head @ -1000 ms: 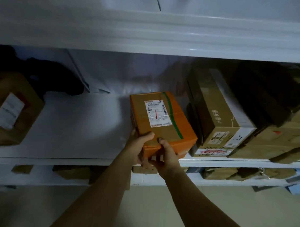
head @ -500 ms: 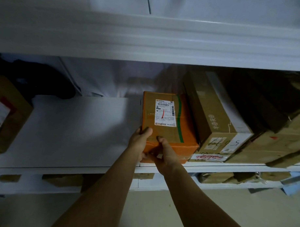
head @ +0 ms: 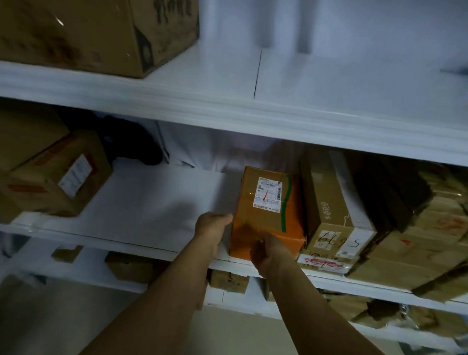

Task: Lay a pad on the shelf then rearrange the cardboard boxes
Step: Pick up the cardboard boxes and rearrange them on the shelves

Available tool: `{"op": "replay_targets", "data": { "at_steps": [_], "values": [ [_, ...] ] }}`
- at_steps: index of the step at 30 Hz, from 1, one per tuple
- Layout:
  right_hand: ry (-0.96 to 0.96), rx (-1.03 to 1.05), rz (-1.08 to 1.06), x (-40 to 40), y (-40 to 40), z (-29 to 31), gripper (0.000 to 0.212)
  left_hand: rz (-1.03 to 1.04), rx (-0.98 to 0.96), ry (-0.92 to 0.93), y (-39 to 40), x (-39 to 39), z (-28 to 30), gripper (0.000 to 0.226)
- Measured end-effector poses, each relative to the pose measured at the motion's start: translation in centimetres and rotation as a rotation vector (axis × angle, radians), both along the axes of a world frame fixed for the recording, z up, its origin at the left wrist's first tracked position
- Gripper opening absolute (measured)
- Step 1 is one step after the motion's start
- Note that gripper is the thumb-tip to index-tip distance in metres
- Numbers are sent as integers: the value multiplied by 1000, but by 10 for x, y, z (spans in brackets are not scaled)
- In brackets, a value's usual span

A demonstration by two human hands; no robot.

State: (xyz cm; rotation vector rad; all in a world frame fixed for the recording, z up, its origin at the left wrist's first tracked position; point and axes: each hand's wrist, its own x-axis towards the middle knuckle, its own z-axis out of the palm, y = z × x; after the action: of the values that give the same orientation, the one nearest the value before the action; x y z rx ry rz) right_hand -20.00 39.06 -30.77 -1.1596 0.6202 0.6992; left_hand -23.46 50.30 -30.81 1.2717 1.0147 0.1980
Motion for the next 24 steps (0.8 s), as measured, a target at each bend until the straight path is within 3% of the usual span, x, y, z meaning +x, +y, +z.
{"op": "replay_targets", "data": {
  "at_steps": [2, 5, 8, 14, 17, 21, 24],
  "values": [
    [-69, -7, 86, -10, 2, 24, 19, 48, 31, -41, 3, -20, 19, 28],
    [-218, 36, 238, -26, 11, 72, 30, 138, 114, -76, 15, -47, 50, 21],
    [-432, 69, 406, -43, 30, 123, 9, 254, 205, -135, 37, -69, 86, 34],
    [-726, 179, 473, -65, 74, 219, 10, 381, 355, -280, 97, -100, 181, 26],
    [-766, 199, 440, -68, 97, 252, 34, 492, 426, -304, 138, -109, 219, 22],
    [-846, 93, 442, -71, 131, 282, 30, 527, 541, -280, 182, -121, 246, 34],
    [-894, 33, 450, -69, 155, 296, 44, 556, 563, -271, 215, -122, 254, 41]
  ]
}}
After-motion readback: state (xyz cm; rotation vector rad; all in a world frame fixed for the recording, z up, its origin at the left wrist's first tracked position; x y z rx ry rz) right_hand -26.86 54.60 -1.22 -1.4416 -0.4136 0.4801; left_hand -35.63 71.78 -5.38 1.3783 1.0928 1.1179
